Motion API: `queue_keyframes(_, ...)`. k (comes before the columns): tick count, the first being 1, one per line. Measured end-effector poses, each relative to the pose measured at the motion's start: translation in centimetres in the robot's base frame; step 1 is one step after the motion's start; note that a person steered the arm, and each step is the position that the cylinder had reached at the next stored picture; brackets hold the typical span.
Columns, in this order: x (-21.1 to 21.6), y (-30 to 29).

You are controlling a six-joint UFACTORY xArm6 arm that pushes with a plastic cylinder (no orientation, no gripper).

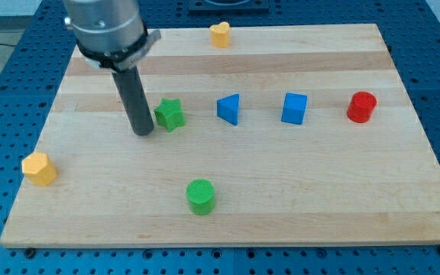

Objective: Move green circle below to the green star

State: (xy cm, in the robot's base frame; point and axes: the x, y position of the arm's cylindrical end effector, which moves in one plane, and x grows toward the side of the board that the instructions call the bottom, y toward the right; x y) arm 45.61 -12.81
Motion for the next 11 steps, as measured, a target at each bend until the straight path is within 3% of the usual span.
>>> queue_keyframes(2,-1.5,2.1)
queue_keyframes(4,8.0,15.5)
queue_keyframes(5,12.4,13.6)
queue_keyframes(6,13.1,6.8)
queue_keyframes(7,11.3,2.0)
queue_keyframes(9,9.6,9.7)
queue_keyframes(11,4.4,1.1)
